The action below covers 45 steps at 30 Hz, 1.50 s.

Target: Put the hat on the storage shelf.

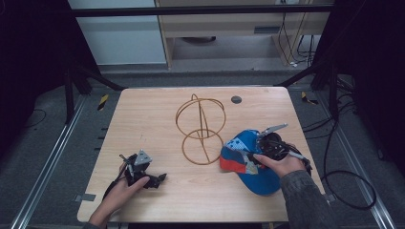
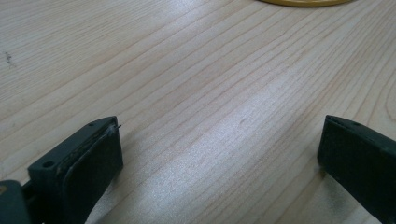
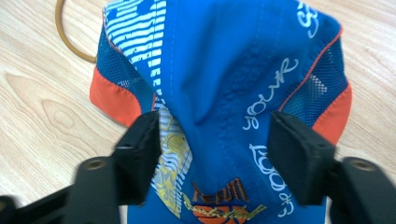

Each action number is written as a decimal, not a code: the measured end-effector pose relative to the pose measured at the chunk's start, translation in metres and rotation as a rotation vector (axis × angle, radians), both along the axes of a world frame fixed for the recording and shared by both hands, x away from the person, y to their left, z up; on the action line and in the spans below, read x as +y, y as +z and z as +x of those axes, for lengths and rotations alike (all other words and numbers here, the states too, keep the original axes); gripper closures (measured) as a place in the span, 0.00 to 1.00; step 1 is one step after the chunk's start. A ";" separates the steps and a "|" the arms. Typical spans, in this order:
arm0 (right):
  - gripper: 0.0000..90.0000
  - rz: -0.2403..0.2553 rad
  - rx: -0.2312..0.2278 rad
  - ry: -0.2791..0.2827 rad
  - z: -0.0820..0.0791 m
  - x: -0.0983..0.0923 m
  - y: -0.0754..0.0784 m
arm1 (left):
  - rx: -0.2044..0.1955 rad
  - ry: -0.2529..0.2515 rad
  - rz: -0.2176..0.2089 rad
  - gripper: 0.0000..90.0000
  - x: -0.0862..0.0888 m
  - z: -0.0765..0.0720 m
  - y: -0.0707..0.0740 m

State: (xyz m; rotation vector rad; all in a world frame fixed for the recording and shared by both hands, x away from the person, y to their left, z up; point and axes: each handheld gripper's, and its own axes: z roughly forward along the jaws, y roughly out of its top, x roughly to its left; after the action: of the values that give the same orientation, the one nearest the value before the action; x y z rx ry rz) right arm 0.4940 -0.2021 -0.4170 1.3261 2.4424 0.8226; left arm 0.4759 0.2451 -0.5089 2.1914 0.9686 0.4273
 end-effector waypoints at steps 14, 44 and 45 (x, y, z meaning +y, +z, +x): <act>0.98 0.006 0.068 0.033 0.001 -0.003 -0.003 | 0.000 0.000 0.000 0.00 0.000 0.000 0.000; 1.00 0.049 -0.059 0.074 -0.013 -0.037 0.078 | 0.000 0.001 -0.001 0.00 0.000 0.000 0.000; 1.00 0.052 -0.069 0.070 -0.014 -0.038 0.081 | 0.000 0.001 -0.001 0.00 0.000 0.000 0.000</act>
State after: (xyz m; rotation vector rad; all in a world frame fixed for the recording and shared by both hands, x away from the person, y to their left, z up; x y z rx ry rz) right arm 0.4801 -0.2400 -0.3358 1.2141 2.4415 0.9386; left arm 0.4759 0.2449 -0.5089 2.1906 0.9695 0.4271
